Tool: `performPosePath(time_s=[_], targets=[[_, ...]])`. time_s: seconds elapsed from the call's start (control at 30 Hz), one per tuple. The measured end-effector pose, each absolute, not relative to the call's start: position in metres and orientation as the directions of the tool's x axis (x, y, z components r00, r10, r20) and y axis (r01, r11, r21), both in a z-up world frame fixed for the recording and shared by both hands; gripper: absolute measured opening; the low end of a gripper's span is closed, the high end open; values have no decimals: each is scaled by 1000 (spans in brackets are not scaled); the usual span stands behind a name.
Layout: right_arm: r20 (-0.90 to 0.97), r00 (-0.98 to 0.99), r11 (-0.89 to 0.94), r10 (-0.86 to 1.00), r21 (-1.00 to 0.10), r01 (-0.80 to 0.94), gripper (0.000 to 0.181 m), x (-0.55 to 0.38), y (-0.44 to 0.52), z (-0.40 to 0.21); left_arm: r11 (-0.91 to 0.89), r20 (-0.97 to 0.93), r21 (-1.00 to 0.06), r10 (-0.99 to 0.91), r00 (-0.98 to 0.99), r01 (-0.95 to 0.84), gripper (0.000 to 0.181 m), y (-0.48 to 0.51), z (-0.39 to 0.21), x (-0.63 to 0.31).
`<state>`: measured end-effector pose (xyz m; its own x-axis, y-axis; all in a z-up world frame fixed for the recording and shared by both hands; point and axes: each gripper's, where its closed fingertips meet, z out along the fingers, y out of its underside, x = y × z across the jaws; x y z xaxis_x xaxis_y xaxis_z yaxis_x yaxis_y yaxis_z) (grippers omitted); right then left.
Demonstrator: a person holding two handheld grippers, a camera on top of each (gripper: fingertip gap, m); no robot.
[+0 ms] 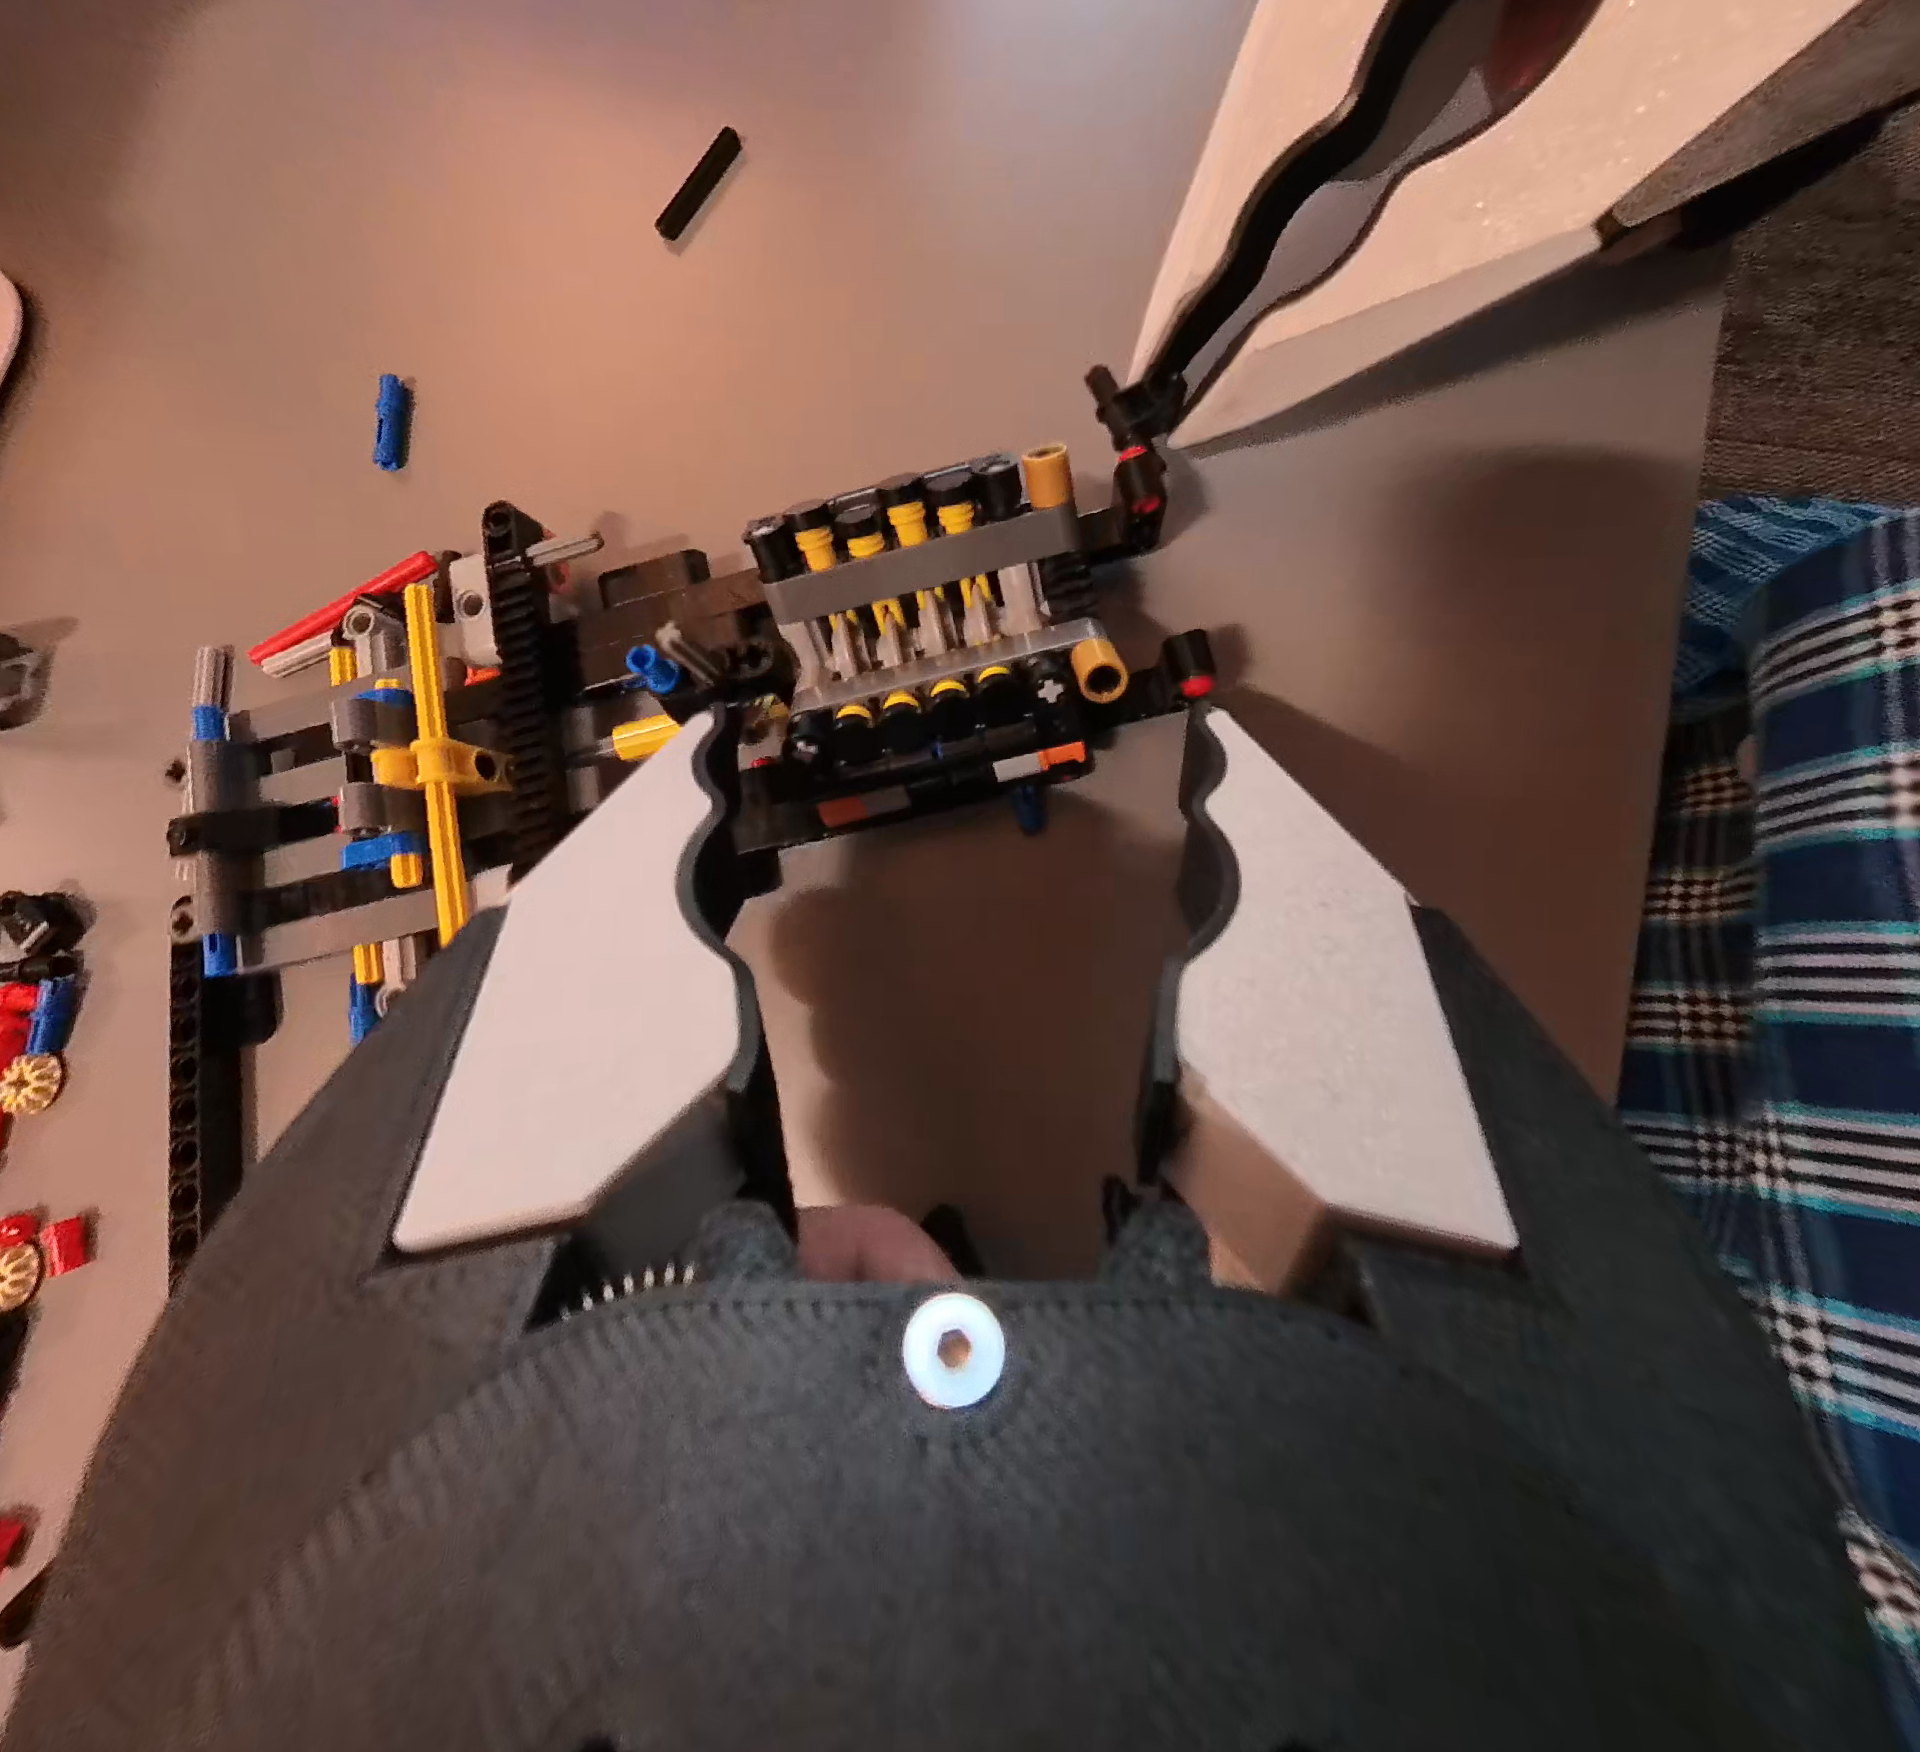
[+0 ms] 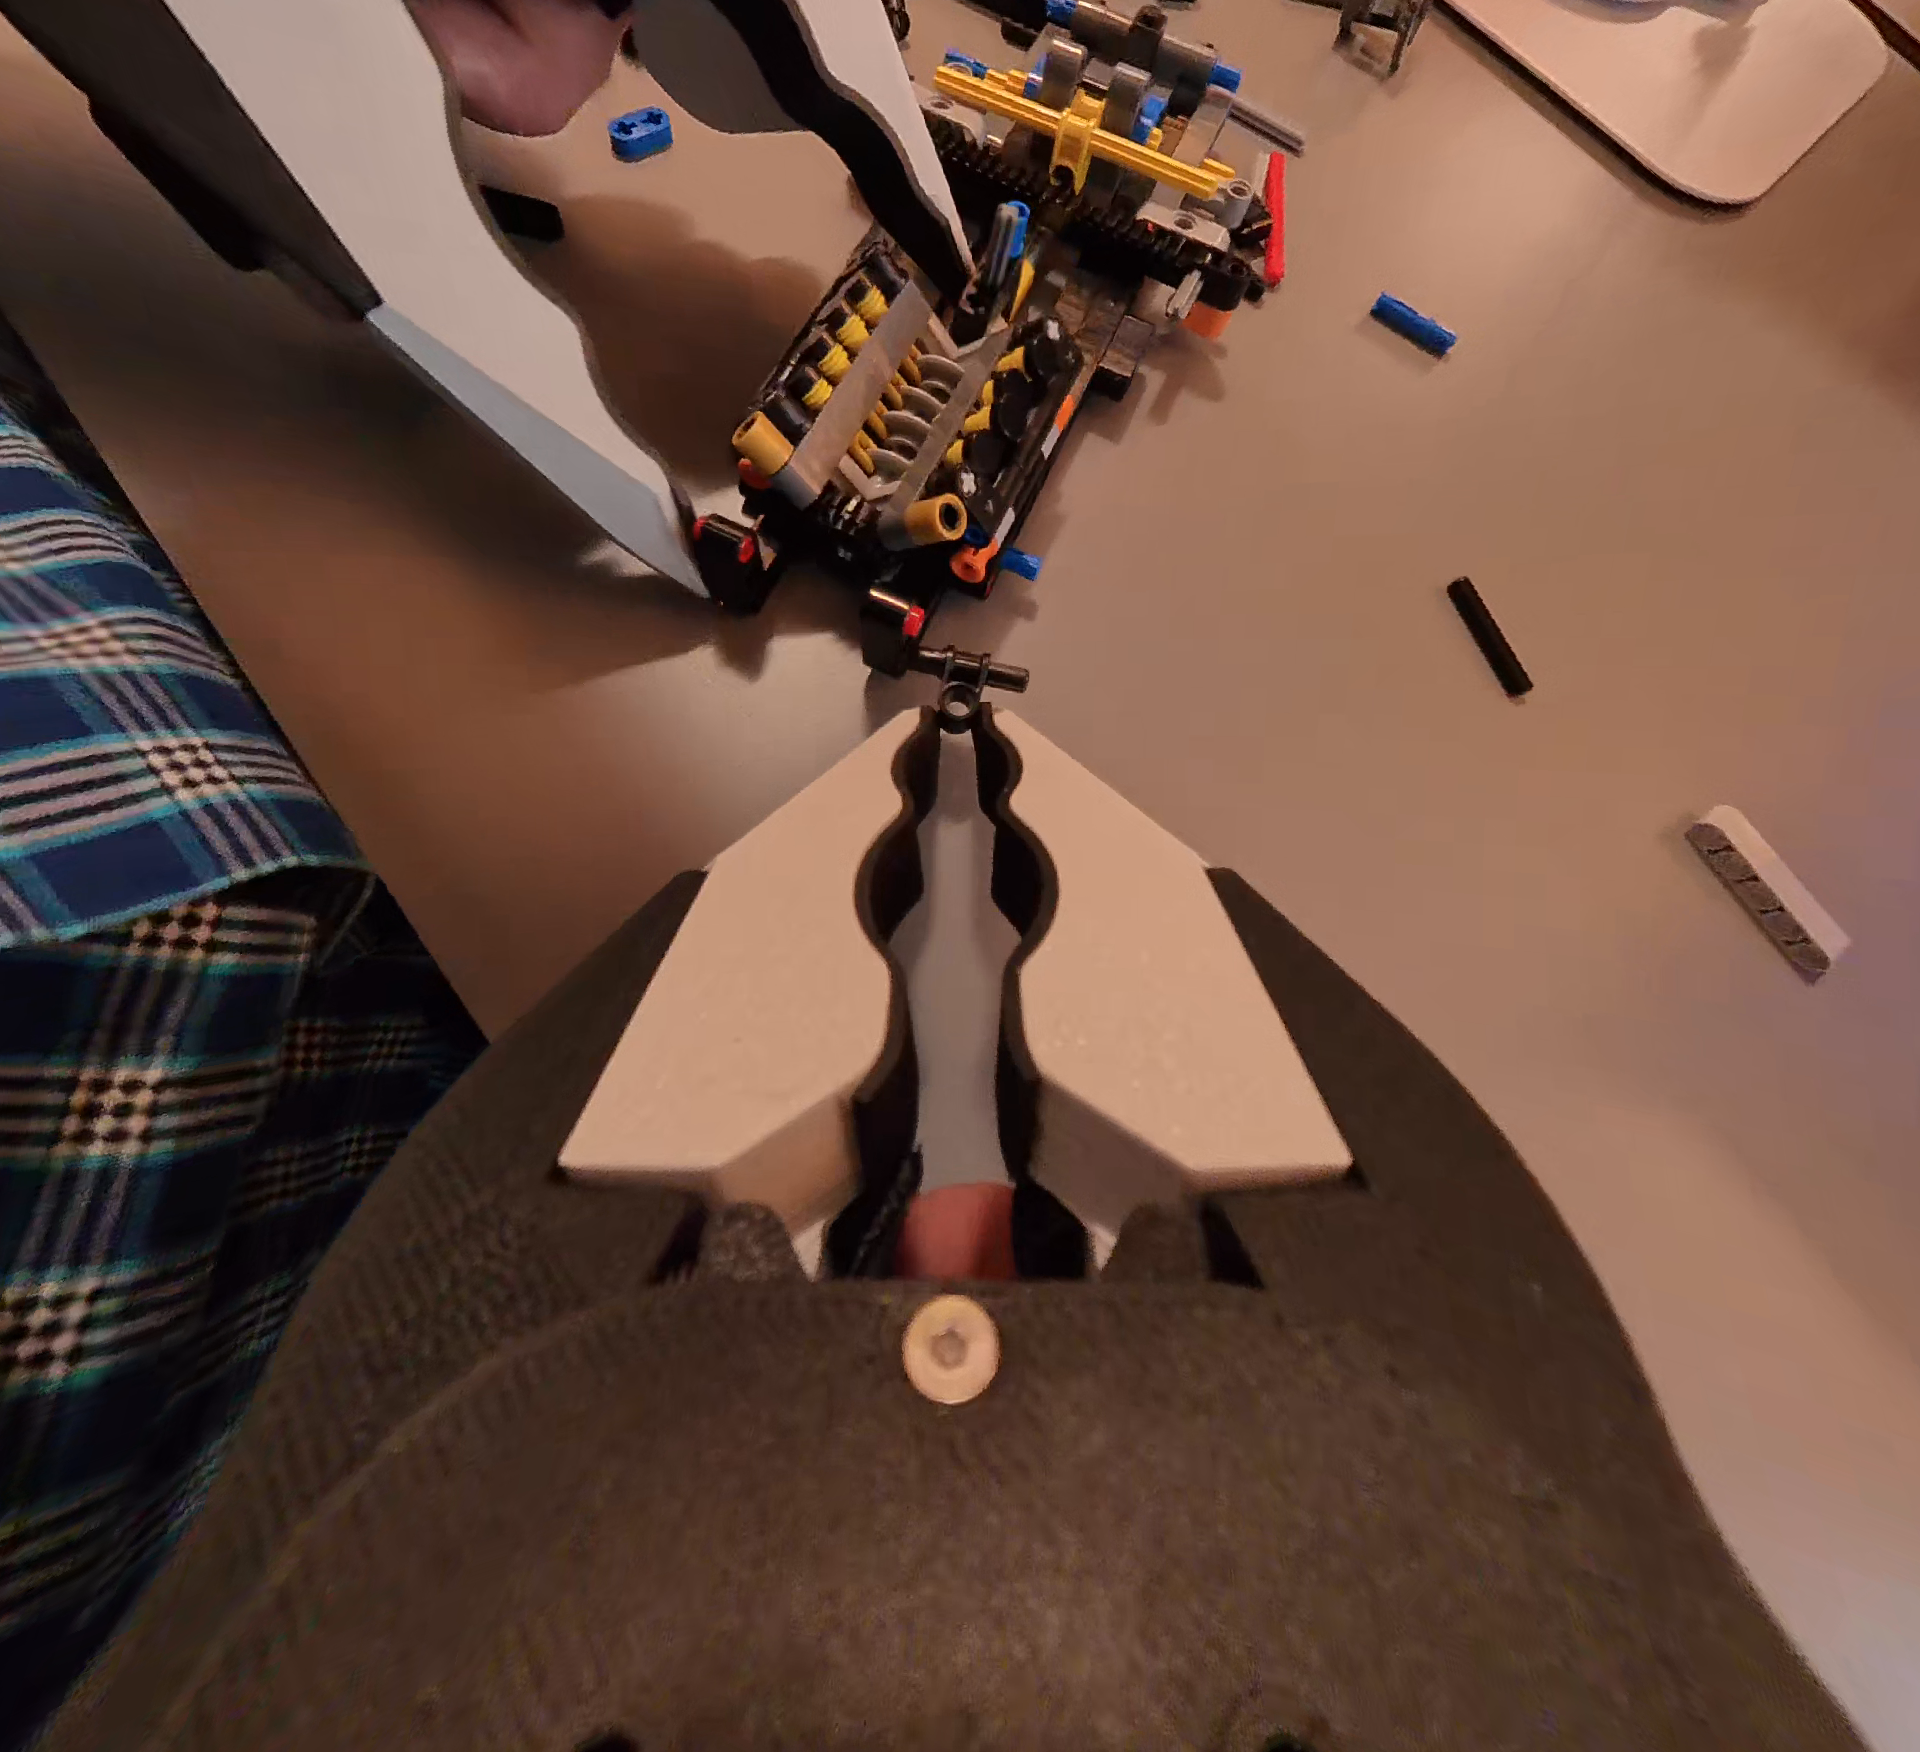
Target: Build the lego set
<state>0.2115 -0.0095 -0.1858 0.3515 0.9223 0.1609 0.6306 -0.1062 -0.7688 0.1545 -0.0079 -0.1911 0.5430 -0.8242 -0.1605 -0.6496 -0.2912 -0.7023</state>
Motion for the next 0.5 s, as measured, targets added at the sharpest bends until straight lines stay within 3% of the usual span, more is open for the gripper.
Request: performPosePath(time_s=[0.03,0.5], targets=[[167,351,-104,921,-764,636,5,211,-10,-187,-294,-158,-700,-825,543,-650,83,-8,-191,154],[130,368,-140,921,-769,623,5,213,-7,-187,-305,-154,-689,-825,544,-657,84,-8,-192,153]])
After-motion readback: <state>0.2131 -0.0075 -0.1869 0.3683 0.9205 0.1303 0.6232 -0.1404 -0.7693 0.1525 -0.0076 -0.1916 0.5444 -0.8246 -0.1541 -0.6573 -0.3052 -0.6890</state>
